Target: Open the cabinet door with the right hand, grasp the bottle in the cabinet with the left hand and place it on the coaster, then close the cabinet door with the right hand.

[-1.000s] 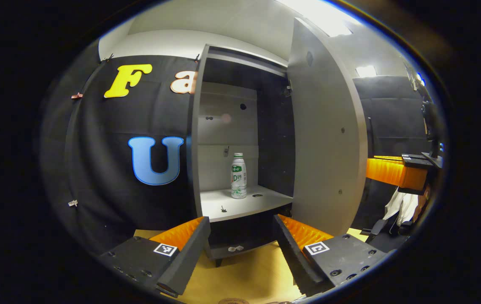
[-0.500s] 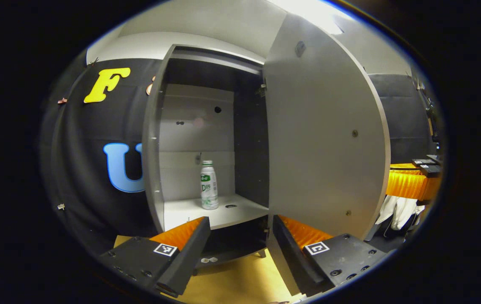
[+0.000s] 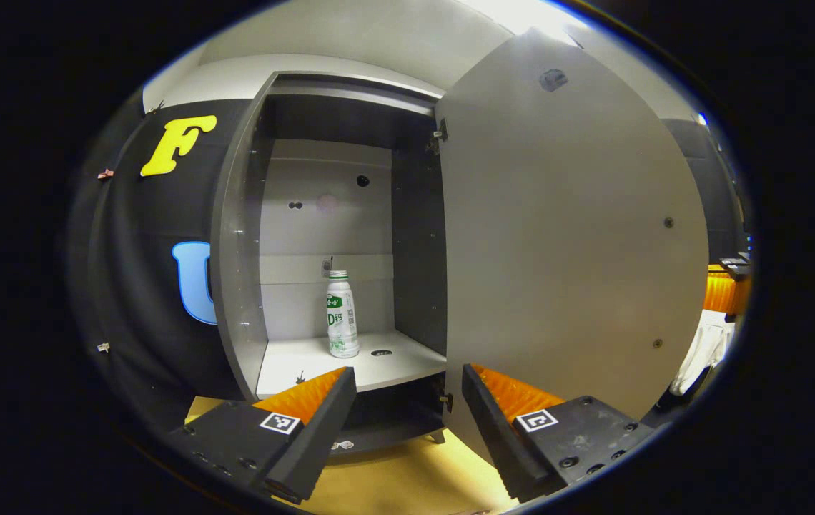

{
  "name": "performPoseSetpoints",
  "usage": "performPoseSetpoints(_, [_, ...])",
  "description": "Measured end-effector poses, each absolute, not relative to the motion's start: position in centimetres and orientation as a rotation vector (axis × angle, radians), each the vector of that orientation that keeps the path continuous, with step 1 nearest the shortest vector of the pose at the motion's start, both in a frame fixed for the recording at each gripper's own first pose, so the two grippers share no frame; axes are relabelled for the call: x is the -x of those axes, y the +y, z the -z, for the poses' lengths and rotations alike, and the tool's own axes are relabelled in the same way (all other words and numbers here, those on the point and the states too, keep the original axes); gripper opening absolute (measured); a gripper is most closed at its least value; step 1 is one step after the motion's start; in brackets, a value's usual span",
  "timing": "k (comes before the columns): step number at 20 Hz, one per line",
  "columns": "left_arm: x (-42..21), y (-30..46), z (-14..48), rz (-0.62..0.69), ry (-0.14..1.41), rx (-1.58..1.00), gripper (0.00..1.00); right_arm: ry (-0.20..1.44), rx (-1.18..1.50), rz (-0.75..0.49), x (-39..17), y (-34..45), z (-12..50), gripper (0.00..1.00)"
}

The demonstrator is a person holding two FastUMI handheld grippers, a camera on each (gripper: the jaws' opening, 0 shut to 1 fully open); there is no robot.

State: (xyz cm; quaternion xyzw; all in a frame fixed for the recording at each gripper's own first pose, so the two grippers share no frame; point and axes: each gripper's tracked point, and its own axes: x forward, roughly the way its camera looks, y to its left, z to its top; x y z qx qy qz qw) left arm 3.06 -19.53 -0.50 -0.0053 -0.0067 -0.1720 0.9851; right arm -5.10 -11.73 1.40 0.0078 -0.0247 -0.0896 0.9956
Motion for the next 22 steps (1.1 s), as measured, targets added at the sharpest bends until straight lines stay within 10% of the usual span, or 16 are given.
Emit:
performPoseSetpoints(14, [-14.0, -14.6, -4.3, 0.144, -0.13, -0.083, 0.94, -0.063, -0.091, 0.137, 5.1, -16.6, -0.9, 0.07])
performPoseSetpoints(22, [-26.4, -15.7, -4.1, 0.164, -0.112, -0.033, 0.94, -0.037, -0.078, 0.157, 5.6, -17.3, -0.2, 0.24])
